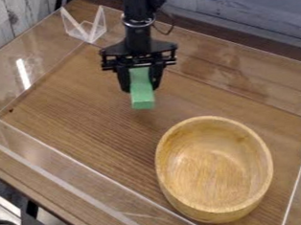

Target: Remove the green block from the brown bowl and put it on the table

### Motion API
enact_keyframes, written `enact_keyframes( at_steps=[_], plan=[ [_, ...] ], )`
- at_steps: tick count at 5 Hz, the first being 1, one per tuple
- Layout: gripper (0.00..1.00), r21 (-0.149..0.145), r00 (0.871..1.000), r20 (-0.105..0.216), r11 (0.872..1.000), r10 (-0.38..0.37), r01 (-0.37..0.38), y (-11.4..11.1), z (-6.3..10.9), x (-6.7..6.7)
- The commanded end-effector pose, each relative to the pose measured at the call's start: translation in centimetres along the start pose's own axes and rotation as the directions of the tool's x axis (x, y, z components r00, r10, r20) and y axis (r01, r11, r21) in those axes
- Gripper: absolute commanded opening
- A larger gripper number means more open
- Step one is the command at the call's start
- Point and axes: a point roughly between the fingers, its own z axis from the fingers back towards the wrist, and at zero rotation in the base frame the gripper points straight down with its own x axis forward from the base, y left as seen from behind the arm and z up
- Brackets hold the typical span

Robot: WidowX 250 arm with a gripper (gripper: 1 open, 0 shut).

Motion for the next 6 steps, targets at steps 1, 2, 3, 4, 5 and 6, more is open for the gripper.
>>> enact_keyframes(
  at_steps=[1,2,3,4,5,6],
  plan=[
    [0.00,-0.030,0.999,0.050,0.999,0.018,-0.016,-1.2,1.8,1.3],
    [0.00,-0.032,0.998,0.048,0.999,0.037,-0.036,-2.2,1.9,1.5],
    [0.00,-0.030,0.995,0.050,0.996,0.084,-0.083,-0.7,1.5,1.8],
    [0.00,-0.026,0.990,0.053,0.991,0.132,-0.131,1.1,1.1,2.0],
    [0.00,-0.030,0.993,0.052,0.994,0.107,-0.105,2.4,0.3,3.1],
    [0.00,-0.034,0.997,0.045,0.998,0.063,-0.062,2.9,-0.8,3.8]
  ],
)
